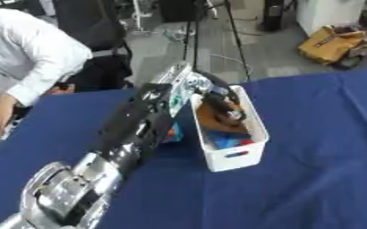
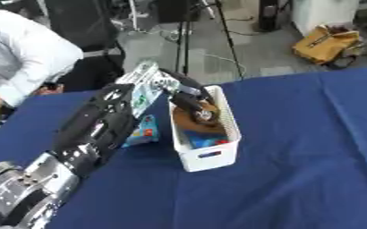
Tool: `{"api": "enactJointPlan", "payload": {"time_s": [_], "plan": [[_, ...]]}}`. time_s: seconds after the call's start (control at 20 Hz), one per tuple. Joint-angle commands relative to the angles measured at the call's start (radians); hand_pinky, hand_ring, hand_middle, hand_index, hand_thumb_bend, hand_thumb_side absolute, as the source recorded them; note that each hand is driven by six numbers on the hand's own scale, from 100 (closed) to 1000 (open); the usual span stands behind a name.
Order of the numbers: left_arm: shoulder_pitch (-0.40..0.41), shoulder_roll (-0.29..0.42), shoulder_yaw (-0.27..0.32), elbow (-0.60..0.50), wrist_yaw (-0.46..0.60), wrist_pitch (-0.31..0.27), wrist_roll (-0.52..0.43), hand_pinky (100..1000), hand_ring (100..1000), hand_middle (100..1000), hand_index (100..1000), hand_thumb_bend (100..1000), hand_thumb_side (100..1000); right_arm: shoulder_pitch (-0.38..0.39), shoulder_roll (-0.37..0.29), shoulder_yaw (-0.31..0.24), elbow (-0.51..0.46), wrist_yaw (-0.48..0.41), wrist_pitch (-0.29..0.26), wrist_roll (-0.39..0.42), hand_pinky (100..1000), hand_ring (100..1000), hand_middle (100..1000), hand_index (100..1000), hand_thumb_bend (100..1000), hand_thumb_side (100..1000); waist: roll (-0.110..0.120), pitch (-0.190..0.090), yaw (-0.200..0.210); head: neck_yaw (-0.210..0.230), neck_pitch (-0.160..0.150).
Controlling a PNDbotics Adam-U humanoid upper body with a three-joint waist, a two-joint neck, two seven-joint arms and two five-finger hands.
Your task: Pick up objects on the table and place them in the box.
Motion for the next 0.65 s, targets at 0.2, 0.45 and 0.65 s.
{"api": "enactJointPlan", "payload": {"time_s": [0.2,0.45,0.65], "plan": [[-0.033,0.007,0.006,-0.018,0.002,-0.004,0.023,1000,1000,1000,1000,370,941,-0.015,-0.008,0.0,-0.021,-0.011,-0.006,0.0,745,703,600,564,100,524,-0.013,-0.019,-0.002,0.0,0.004],[-0.037,0.023,0.019,-0.081,0.038,-0.007,0.081,1000,1000,1000,1000,211,872,-0.014,-0.008,0.001,-0.021,-0.012,-0.005,0.0,745,703,600,564,100,525,-0.016,-0.021,0.002,-0.002,0.005],[-0.037,0.059,0.026,-0.168,0.107,0.002,0.108,1000,1000,1000,1000,152,848,-0.011,-0.011,-0.002,-0.021,-0.011,-0.003,0.0,746,703,600,565,100,527,-0.019,-0.023,0.01,-0.009,0.011]]}}
